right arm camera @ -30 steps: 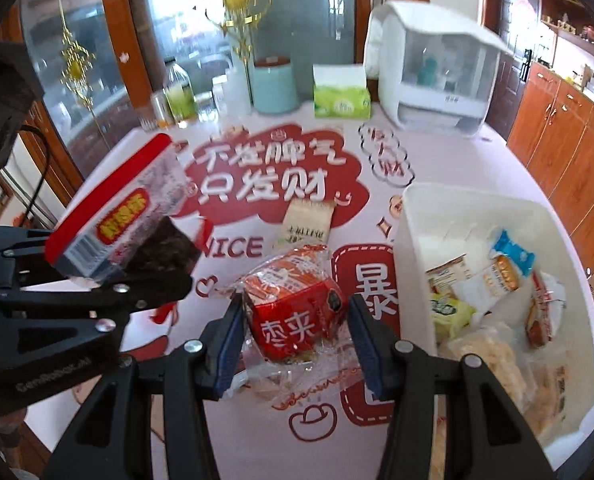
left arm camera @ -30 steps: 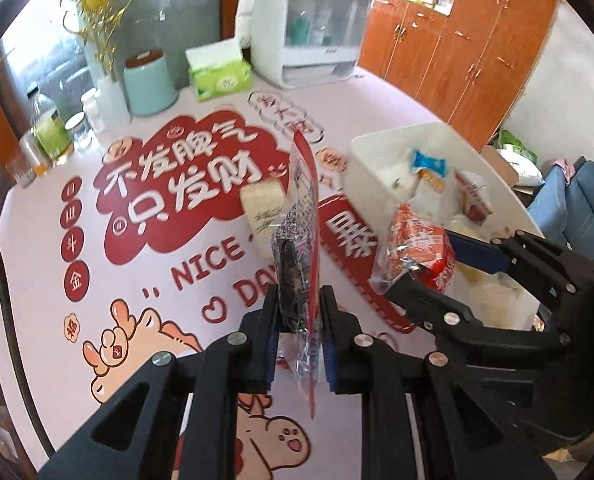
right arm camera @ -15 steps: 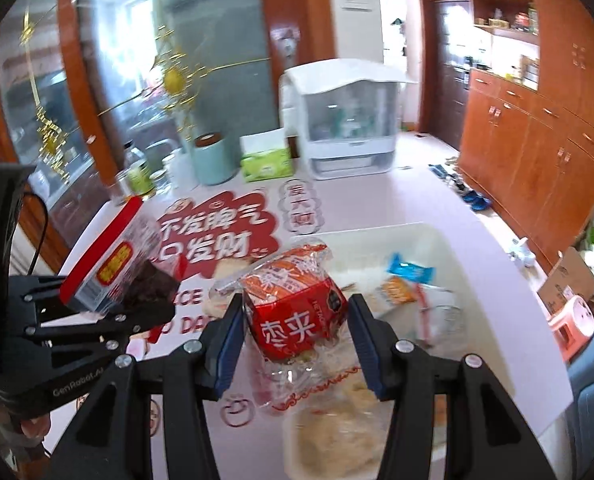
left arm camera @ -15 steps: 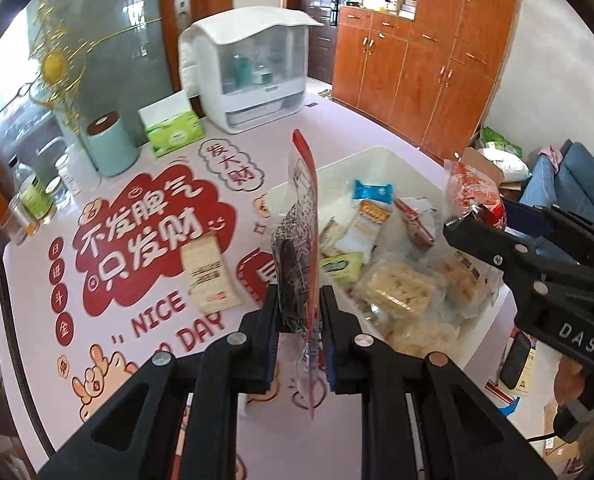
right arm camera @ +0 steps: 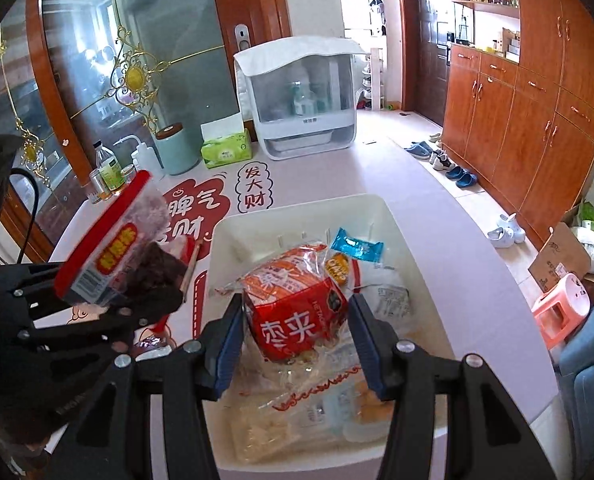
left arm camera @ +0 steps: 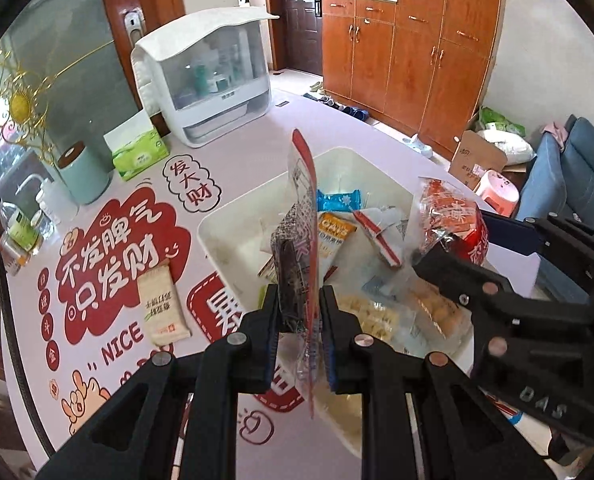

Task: Organize snacks
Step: 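Open both tools to drop the two packs into the tray, then move both open tools back toward the last snacks on the table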

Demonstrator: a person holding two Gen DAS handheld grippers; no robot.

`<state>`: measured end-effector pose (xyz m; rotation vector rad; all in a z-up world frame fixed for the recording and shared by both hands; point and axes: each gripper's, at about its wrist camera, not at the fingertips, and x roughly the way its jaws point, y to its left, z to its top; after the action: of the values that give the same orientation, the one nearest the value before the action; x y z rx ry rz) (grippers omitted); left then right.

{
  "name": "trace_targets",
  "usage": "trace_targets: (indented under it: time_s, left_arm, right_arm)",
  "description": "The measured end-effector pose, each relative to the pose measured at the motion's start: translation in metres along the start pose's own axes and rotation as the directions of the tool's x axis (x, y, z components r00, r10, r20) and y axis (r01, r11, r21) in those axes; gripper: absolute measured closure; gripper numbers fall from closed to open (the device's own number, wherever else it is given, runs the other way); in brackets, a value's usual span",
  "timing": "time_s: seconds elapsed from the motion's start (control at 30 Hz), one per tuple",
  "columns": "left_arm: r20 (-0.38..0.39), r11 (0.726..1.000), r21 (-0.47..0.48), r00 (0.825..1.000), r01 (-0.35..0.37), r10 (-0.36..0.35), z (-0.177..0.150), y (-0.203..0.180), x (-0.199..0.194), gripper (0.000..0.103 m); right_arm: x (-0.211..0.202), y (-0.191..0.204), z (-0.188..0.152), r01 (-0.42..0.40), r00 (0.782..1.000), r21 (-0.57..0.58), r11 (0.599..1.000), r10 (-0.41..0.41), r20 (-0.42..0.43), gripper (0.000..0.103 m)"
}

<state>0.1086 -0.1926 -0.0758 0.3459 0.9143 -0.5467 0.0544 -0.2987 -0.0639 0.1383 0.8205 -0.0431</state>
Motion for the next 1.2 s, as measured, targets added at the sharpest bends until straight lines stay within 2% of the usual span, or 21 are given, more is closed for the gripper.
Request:
trace_targets:
  time_s: [0.2, 0.27, 0.3, 0.33, 0.37, 0.43, 0.53, 0.8, 1.03, 1.2]
  left_arm:
    - [-0.001, 0.998, -0.010, 0.998, -0.063, 0.063, 0.021, -0.008, 0.011, 0.084]
    - [-0.006, 0.997, -0.018, 0.997, -0.081, 0.081, 0.024, -0.007, 0.014, 0.060]
    - [-0.004, 0.993, -0.026, 0.993, -0.114, 0.114, 0.025, -0.007, 0.014, 0.053]
    - [-0.003, 0.990, -0.030, 0.991, -0.136, 0.136, 0.025, -0.005, 0.015, 0.038]
    - [-0.001, 0.986, -0.037, 0.987, -0.163, 0.163, 0.025, -0.004, 0.015, 0.027]
    - [-0.003, 0.983, -0.049, 0.984, -0.176, 0.176, 0.024, -0.002, 0.015, 0.022]
    - [-0.027, 0.981, -0.058, 0.982, -0.186, 0.185, 0.022, 0.001, 0.019, 0.022]
    - [-0.037, 0.971, -0.010, 0.970, -0.239, 0.238, 0.018, -0.001, 0.012, 0.022]
    - [-0.005, 0.959, 0.023, 0.959, -0.282, 0.282, 0.022, 0.010, -0.018, 0.022]
    - [0.000, 0.958, -0.028, 0.958, -0.287, 0.287, 0.020, 0.033, -0.043, 0.021]
  right_arm:
    - [0.003, -0.013, 0.009, 0.041, 0.999, -0.038, 0.998, -0.040, 0.028, 0.049]
    - [0.004, -0.017, 0.010, 0.056, 0.998, -0.040, 0.998, -0.055, 0.038, 0.049]
    - [0.005, -0.018, 0.011, 0.068, 0.997, -0.042, 0.997, -0.066, 0.041, 0.048]
    - [0.006, -0.020, 0.011, 0.074, 0.996, -0.044, 0.996, -0.072, 0.046, 0.047]
    - [0.006, -0.023, 0.011, 0.073, 0.996, -0.039, 0.997, -0.071, 0.050, 0.047]
    - [0.006, -0.029, 0.011, 0.057, 0.997, -0.024, 0.998, -0.056, 0.048, 0.044]
    - [0.008, -0.036, 0.010, 0.041, 0.998, -0.002, 0.999, -0.041, 0.051, 0.039]
    - [0.013, -0.036, 0.005, 0.012, 0.999, 0.017, 1.000, -0.012, 0.035, 0.038]
    - [0.007, -0.033, 0.005, -0.014, 0.999, 0.034, 0.999, 0.013, 0.046, 0.038]
    - [-0.003, -0.024, 0.008, -0.031, 0.997, 0.032, 0.999, 0.029, 0.070, 0.038]
